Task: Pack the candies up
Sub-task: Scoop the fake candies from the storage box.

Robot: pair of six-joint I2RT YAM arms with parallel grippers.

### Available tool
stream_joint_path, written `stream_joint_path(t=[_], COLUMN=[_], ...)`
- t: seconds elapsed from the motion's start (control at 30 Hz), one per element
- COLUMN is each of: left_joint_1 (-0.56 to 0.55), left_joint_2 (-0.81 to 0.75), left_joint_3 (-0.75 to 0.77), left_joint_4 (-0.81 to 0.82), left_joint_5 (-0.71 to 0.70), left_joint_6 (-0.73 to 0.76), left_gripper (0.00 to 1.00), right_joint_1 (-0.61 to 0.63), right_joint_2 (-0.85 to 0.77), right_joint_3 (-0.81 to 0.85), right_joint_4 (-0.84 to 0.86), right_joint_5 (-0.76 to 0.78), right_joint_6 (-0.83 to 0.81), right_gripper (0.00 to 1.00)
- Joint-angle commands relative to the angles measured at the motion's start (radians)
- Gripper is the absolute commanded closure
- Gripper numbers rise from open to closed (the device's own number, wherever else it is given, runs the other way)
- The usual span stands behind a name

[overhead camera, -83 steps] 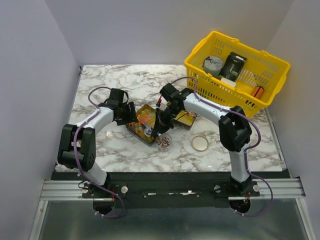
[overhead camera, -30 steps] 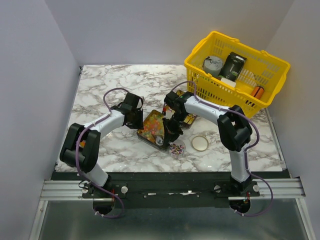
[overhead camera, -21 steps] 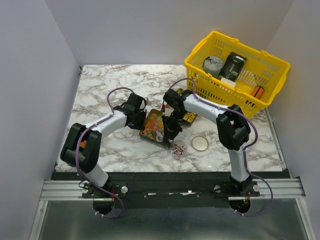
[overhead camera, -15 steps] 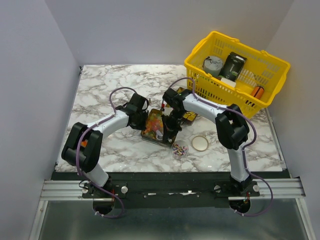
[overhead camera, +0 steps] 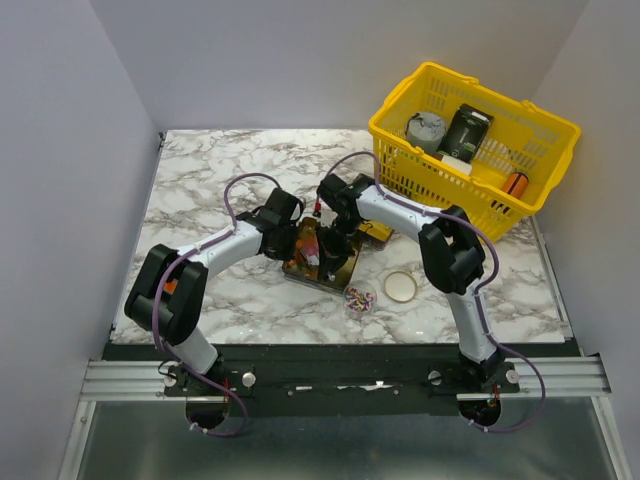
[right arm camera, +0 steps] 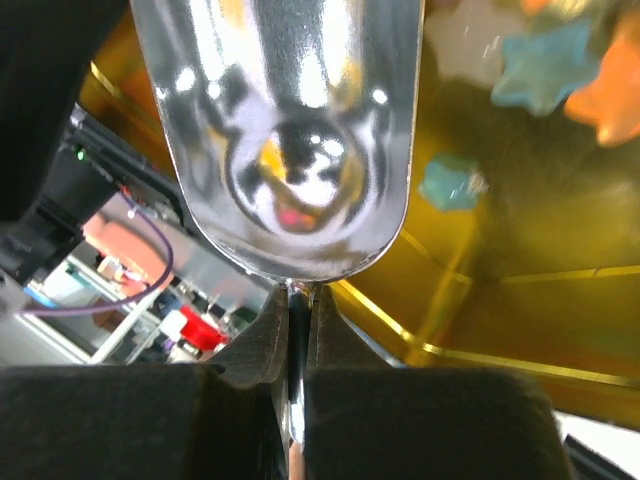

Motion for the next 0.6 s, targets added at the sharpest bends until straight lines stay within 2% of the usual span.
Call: stream_joint_path(t=[0.0,0.23,0.57], left_joint_1=[-0.024,-0.029,-0.039], left_joint_2=[0.000,-0.009,-0.012], left_joint_3=[-0.008,-0.014,-0.024], left_joint_4=[0.012,0.014,0.029], left_joint_5=[-0.004,-0.013,-0.010], left_joint_6=[-0.006,-0.008,0.000], left_gripper=[1.00,1.00,1.00], right_joint_1=[0.000,-0.047,-0.072], right_joint_2=[0.090,0.096,0.156], right_joint_3=[-0.015,-0.029,0.040], right_joint_4=[-0.016,0.012,0.016], right_joint_5=[0.135,0.158,0.225], right_joint_6=[0.055,0.095,0.059], right_gripper=[0.99,0.99,0.99])
